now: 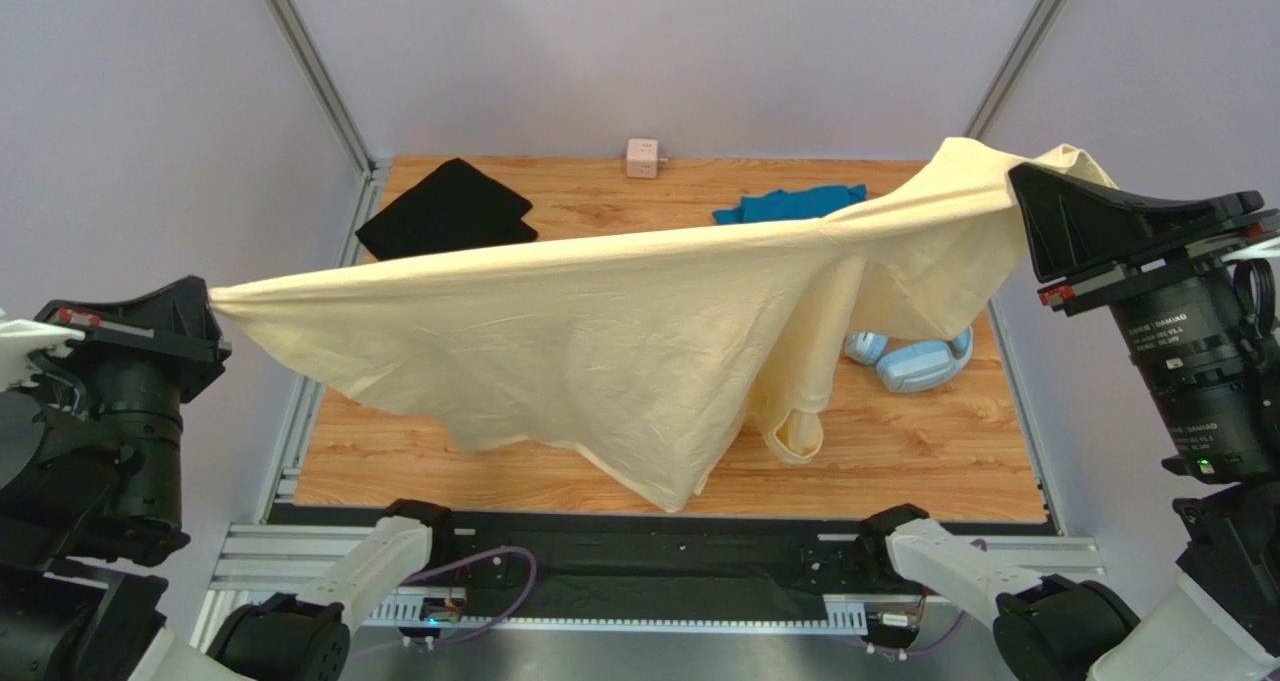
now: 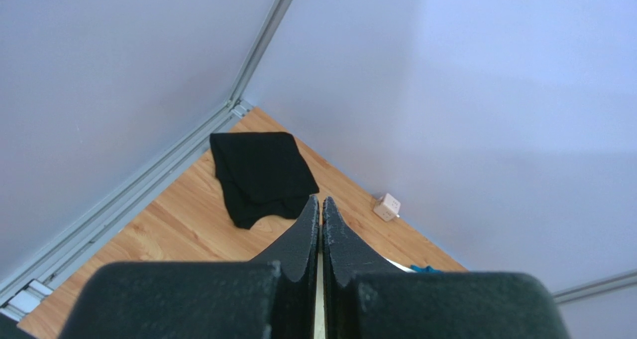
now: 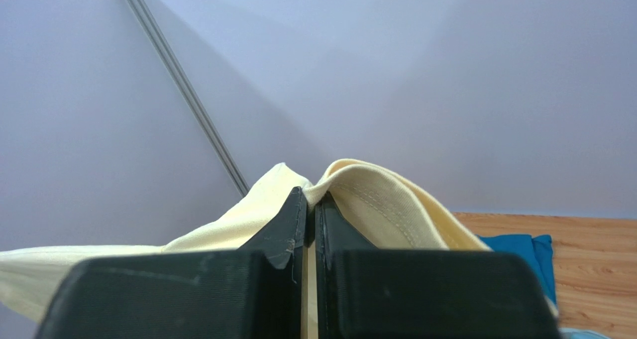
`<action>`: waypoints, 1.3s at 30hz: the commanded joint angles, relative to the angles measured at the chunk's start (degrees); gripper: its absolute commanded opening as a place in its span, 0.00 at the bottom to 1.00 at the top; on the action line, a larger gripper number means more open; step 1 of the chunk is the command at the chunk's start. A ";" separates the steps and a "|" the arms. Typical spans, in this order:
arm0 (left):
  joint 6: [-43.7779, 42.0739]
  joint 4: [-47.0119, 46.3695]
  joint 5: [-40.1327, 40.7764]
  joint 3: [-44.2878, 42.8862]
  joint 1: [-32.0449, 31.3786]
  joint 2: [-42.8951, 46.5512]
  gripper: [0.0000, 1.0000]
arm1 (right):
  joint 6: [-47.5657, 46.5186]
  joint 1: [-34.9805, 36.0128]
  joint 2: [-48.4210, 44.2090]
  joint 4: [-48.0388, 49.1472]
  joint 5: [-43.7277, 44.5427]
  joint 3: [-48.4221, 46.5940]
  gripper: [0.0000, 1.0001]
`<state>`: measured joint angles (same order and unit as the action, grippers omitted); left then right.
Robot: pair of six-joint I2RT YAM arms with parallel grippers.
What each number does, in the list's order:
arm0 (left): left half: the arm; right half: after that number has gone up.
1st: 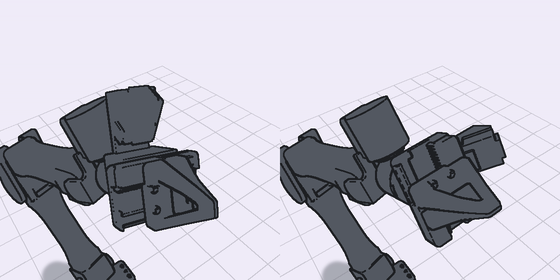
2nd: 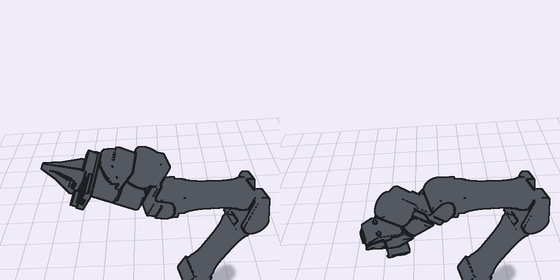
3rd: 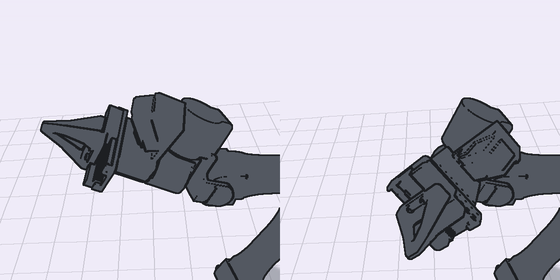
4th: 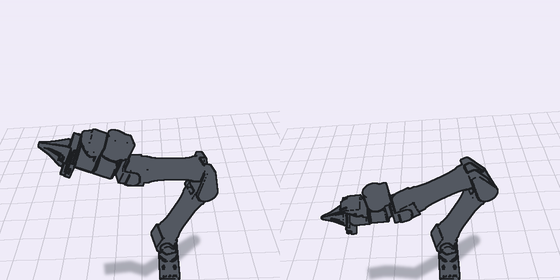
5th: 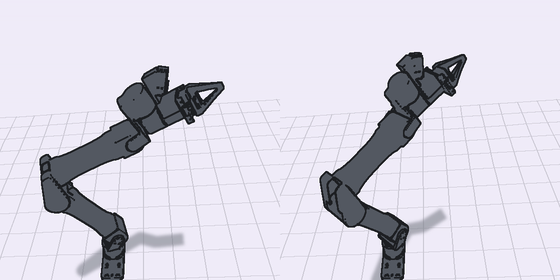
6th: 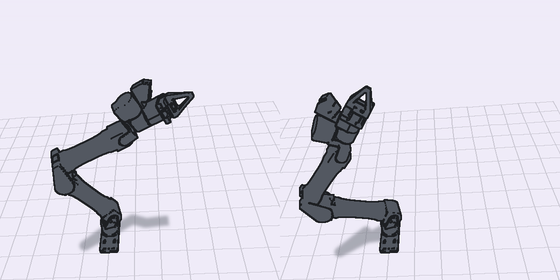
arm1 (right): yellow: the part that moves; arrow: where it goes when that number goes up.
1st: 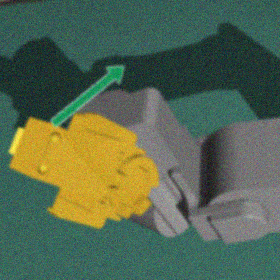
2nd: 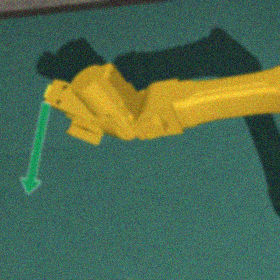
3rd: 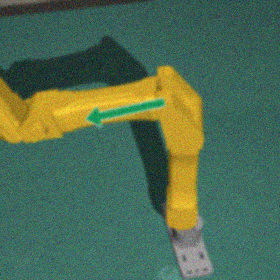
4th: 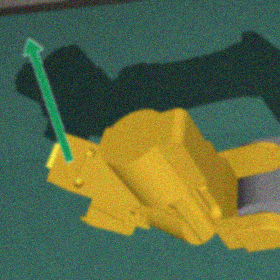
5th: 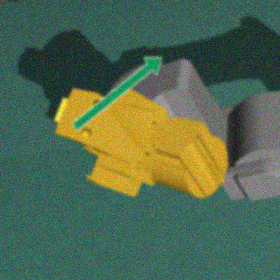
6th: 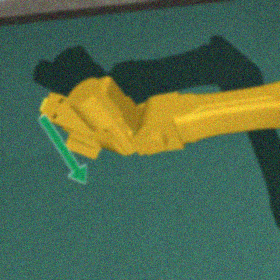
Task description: Fold and stack the t-shirts
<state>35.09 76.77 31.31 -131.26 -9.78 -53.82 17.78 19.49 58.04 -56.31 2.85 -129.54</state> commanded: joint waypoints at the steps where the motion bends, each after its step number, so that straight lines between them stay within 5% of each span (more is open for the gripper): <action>1: -2.83 10.23 5.43 -4.08 0.38 1.53 0.00 | -0.47 -0.33 -0.83 5.86 2.34 -3.88 0.00; 8: -2.83 10.42 6.40 -1.02 0.38 1.36 0.00 | -0.46 -0.33 3.82 6.13 2.77 -6.69 0.00; 15: 1.99 12.17 5.51 25.89 0.38 -3.31 0.00 | -1.87 -0.33 14.63 2.97 8.21 1.20 0.00; 21: 4.90 1.73 3.49 47.47 0.38 0.12 0.00 | -1.97 -0.33 24.73 -3.62 14.19 10.78 0.00; 28: 2.53 -1.97 8.32 53.65 0.38 -7.07 0.00 | 1.03 -0.33 34.21 -0.20 14.02 23.27 0.00; 39: 3.93 -8.47 18.43 58.14 0.38 -17.54 0.00 | 0.94 -0.24 52.95 -1.08 14.46 13.27 0.00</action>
<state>38.37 70.87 41.91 -72.49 -9.69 -69.63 18.65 19.44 107.66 -59.20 13.98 -110.06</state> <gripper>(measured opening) 0.007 0.014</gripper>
